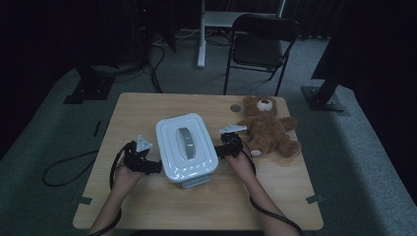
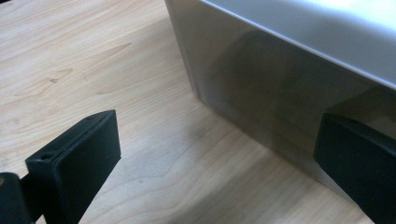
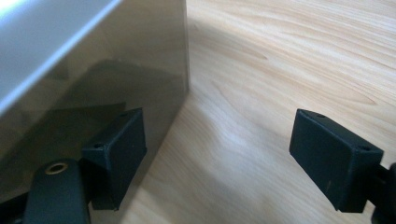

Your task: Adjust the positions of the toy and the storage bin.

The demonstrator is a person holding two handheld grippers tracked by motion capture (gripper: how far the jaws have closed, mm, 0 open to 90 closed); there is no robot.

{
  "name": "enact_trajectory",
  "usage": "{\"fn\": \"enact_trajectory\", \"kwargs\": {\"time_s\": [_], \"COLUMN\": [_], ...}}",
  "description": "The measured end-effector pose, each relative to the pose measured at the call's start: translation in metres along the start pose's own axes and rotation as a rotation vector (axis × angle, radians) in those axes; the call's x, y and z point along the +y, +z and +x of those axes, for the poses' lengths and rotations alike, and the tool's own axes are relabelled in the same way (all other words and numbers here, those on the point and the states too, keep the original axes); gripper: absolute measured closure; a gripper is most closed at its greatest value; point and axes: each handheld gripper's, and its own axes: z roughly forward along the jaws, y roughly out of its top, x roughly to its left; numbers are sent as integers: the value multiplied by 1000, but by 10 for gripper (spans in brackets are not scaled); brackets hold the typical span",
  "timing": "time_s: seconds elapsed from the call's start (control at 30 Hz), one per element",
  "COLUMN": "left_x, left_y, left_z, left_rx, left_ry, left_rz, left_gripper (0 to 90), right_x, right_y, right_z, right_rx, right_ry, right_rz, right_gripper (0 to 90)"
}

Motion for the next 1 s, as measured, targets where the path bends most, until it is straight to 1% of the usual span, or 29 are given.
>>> {"fn": "enact_trajectory", "kwargs": {"time_s": [0.07,0.17,0.27,0.33,0.4,0.5,0.53,0.57,0.67,0.7,0.77,0.8,0.9,0.93,1.0], "left_x": [-2,-6,-11,-15,-19,-22,-23,-23,-22,-21,-18,-17,-10,-8,-2], "left_y": [-2,-4,-8,-12,-18,-30,-33,-37,-47,-50,-56,-59,-68,-71,-75], "left_z": [-1,-4,-4,-1,3,7,7,6,3,2,-1,-3,-8,-10,-13], "left_rx": [-11,-35,-5,11,16,1,-2,-1,-7,-11,-7,-6,-7,-7,-18], "left_ry": [-3,-4,11,-3,-29,-72,-73,-67,-54,-50,-40,-32,-27,-32,-33], "left_rz": [-5,-7,15,23,20,-14,-25,-34,-69,-76,-99,-101,-126,-132,-149], "left_gripper": [15,15,15,15,15,15,15,15,15,15,15,15,15,14,14], "right_x": [-3,-10,-19,-26,-33,-44,-47,-51,-58,-60,-65,-67,-76,-79,-85], "right_y": [-4,-9,-12,-15,-19,-23,-24,-25,-29,-31,-37,-40,-50,-53,-61], "right_z": [2,5,9,12,13,14,14,13,12,13,14,14,14,13,10], "right_rx": [0,-6,-8,-4,3,6,7,2,17,15,20,20,26,29,28], "right_ry": [0,-31,-67,-86,-94,-99,-103,-104,-104,-107,-108,-111,-119,-118,-113], "right_rz": [-16,-20,1,11,9,11,12,12,14,13,1,-4,-13,-18,-17], "right_gripper": [176,164,158,154,151,147,145,145,142,140,140,139,138,138,138]}}
